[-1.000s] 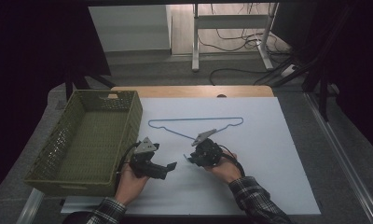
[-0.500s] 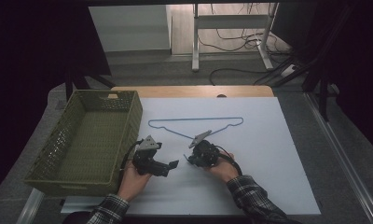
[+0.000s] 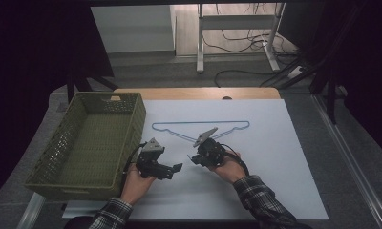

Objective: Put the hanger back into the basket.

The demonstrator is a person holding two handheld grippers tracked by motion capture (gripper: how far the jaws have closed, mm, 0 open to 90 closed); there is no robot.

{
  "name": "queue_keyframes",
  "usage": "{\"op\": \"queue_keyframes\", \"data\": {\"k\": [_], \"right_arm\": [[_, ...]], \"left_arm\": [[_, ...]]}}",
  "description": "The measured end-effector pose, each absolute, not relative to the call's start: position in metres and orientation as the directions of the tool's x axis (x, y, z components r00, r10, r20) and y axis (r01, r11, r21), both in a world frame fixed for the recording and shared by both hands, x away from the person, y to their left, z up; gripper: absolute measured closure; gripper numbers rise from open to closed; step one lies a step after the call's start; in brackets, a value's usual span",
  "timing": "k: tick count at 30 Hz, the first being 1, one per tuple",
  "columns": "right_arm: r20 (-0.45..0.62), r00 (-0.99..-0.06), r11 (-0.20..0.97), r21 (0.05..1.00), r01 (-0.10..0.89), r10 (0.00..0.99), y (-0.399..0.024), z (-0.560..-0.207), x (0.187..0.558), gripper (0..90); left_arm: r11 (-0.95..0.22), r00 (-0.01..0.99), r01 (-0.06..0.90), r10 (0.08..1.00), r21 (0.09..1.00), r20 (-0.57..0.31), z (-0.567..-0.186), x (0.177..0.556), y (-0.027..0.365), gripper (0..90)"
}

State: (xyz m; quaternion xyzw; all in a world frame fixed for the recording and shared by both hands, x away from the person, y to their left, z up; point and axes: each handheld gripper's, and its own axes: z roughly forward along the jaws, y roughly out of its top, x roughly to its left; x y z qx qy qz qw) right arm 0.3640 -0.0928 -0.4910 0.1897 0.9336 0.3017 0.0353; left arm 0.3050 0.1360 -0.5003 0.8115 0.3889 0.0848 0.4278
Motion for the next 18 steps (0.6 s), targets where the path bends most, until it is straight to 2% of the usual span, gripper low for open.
{"op": "queue_keyframes", "data": {"k": [6, 11, 18], "right_arm": [[0.052, -0.929, 0.746, 0.579, 0.328, 0.367, -0.093, -0.484, 0.366, 86.6], [0.056, -0.934, 0.750, 0.580, 0.319, 0.354, -0.092, -0.478, 0.368, 86.7], [0.058, -0.937, 0.748, 0.586, 0.311, 0.344, -0.093, -0.469, 0.370, 86.7]], "left_arm": [[-0.343, 0.677, 0.566, 0.712, 0.750, -0.185, -0.503, 0.309, 0.135, 0.7], [-0.392, 0.671, 0.567, 0.730, 0.725, -0.130, -0.509, 0.317, 0.134, 1.0], [-0.350, 0.640, 0.594, 0.751, 0.724, -0.162, -0.515, 0.333, 0.131, 2.2]]}}
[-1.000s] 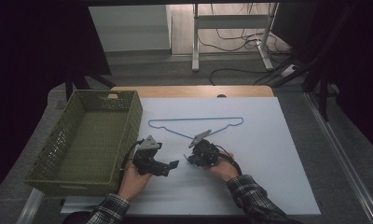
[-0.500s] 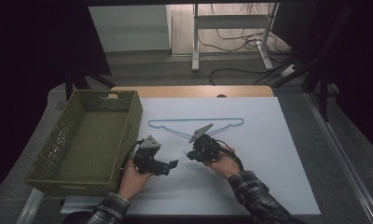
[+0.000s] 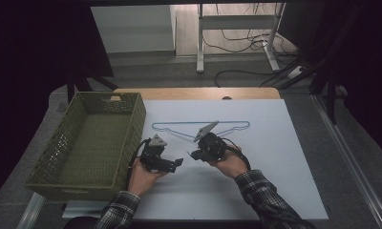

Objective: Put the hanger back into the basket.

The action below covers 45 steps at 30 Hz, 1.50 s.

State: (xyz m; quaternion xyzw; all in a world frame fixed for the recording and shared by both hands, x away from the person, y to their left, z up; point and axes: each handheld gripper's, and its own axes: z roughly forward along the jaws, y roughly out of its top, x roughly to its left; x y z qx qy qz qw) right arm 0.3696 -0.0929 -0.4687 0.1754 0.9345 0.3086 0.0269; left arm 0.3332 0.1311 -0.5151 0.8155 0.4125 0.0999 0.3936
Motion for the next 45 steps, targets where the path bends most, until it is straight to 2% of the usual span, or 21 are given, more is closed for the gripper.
{"op": "queue_keyframes", "data": {"k": [5, 10, 16, 20, 25, 34, 36, 40, 45], "right_arm": [[0.056, -0.940, 0.752, 0.586, 0.303, 0.335, -0.093, -0.463, 0.371, 86.8], [0.057, -0.942, 0.755, 0.583, 0.300, 0.330, -0.093, -0.460, 0.372, 86.8], [0.054, -0.945, 0.759, 0.581, 0.293, 0.324, -0.092, -0.457, 0.373, 86.8], [0.053, -0.946, 0.760, 0.582, 0.290, 0.320, -0.092, -0.454, 0.373, 86.8], [0.052, -0.947, 0.759, 0.585, 0.285, 0.316, -0.093, -0.452, 0.374, 86.8], [0.064, -0.947, 0.753, 0.590, 0.291, 0.316, -0.095, -0.449, 0.375, 86.8], [0.065, -0.947, 0.754, 0.589, 0.290, 0.313, -0.095, -0.449, 0.376, 86.8], [0.069, -0.948, 0.754, 0.589, 0.291, 0.312, -0.095, -0.448, 0.376, 86.8], [0.068, -0.949, 0.755, 0.589, 0.288, 0.309, -0.095, -0.447, 0.377, 86.8]], "left_arm": [[-0.344, 0.615, 0.603, 0.775, 0.720, -0.146, -0.518, 0.343, 0.131, 5.5], [-0.275, 0.570, 0.619, 0.802, 0.736, -0.180, -0.517, 0.355, 0.134, 10.3], [-0.251, 0.548, 0.621, 0.817, 0.742, -0.182, -0.511, 0.371, 0.136, 15.7], [-0.268, 0.561, 0.612, 0.810, 0.744, -0.169, -0.508, 0.381, 0.133, 20.6], [-0.290, 0.603, 0.600, 0.776, 0.745, -0.184, -0.505, 0.391, 0.128, 32.2], [-0.333, 0.643, 0.583, 0.746, 0.741, -0.171, -0.504, 0.403, 0.120, 38.9], [-0.367, 0.666, 0.560, 0.733, 0.743, -0.140, -0.503, 0.405, 0.118, 39.5], [-0.490, 0.717, 0.483, 0.697, 0.725, -0.007, -0.497, 0.407, 0.109, 41.2], [-0.662, 0.764, 0.386, 0.620, 0.642, 0.180, -0.496, 0.409, 0.096, 45.1]]}}
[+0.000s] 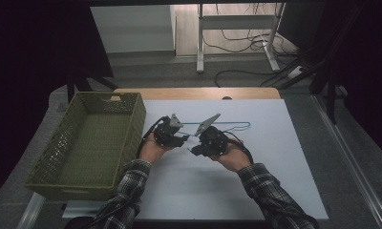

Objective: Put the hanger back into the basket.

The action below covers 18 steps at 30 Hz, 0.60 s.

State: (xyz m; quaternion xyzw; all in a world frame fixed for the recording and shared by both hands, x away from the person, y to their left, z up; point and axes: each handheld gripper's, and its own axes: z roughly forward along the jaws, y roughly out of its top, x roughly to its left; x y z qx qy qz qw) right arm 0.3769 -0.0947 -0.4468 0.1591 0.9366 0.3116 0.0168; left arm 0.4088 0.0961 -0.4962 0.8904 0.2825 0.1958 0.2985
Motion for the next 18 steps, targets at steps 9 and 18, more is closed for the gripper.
{"op": "queue_keyframes", "data": {"k": [9, 18], "right_arm": [[0.065, -0.949, 0.755, 0.591, 0.284, 0.307, -0.096, -0.444, 0.377, 86.8], [0.061, -0.950, 0.749, 0.600, 0.280, 0.306, -0.097, -0.441, 0.378, 86.8]], "left_arm": [[-0.782, 0.791, 0.272, 0.513, 0.560, 0.333, -0.507, 0.417, 0.080, 56.9], [-0.824, 0.811, 0.205, 0.445, 0.528, 0.379, -0.513, 0.424, 0.074, 61.7]]}}
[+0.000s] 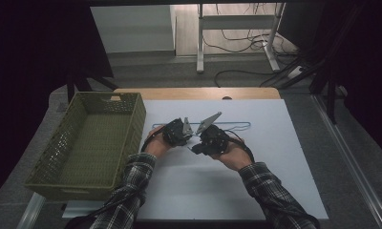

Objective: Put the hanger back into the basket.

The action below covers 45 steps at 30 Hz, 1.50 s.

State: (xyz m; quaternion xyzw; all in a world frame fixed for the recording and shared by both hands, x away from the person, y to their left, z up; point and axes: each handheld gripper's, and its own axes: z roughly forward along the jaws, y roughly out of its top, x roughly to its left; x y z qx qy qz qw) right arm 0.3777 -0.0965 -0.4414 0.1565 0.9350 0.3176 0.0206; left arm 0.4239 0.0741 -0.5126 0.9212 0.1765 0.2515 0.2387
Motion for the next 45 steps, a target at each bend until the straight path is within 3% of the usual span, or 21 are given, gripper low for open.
{"op": "queue_keyframes", "data": {"k": [5, 14, 18, 19, 25, 30, 38, 45], "right_arm": [[0.063, -0.949, 0.747, 0.601, 0.282, 0.308, -0.097, -0.441, 0.377, 86.8], [0.047, -0.947, 0.744, 0.607, 0.281, 0.319, -0.098, -0.440, 0.376, 85.7], [-0.033, -0.931, 0.714, 0.652, 0.256, 0.364, -0.105, -0.432, 0.371, 73.6], [-0.057, -0.917, 0.664, 0.708, 0.243, 0.396, -0.115, -0.419, 0.368, 69.8], [-0.113, -0.876, 0.533, 0.827, 0.178, 0.469, -0.145, -0.382, 0.351, 63.9], [-0.102, -0.844, 0.470, 0.862, 0.189, 0.527, -0.170, -0.367, 0.346, 62.6], [-0.069, -0.831, 0.477, 0.844, 0.247, 0.552, -0.187, -0.383, 0.348, 62.6], [-0.048, -0.822, 0.478, 0.832, 0.281, 0.567, -0.193, -0.392, 0.352, 62.7]], "left_arm": [[-0.830, 0.822, 0.184, 0.424, 0.527, 0.380, -0.515, 0.424, 0.072, 68.8], [-0.843, 0.825, 0.129, 0.383, 0.521, 0.415, -0.515, 0.424, 0.073, 72.2], [-0.831, 0.818, 0.090, 0.376, 0.550, 0.435, -0.511, 0.423, 0.076, 75.0], [-0.827, 0.813, 0.079, 0.377, 0.557, 0.445, -0.509, 0.423, 0.077, 77.3], [-0.795, 0.803, 0.031, 0.381, 0.606, 0.459, -0.489, 0.428, 0.080, 85.3], [-0.731, 0.820, 0.057, 0.423, 0.680, 0.386, -0.470, 0.435, 0.084, 87.3], [-0.683, 0.850, 0.142, 0.455, 0.716, 0.265, -0.454, 0.438, 0.085, 87.6], [-0.625, 0.860, 0.155, 0.466, 0.765, 0.207, -0.441, 0.435, 0.090, 87.6]]}}
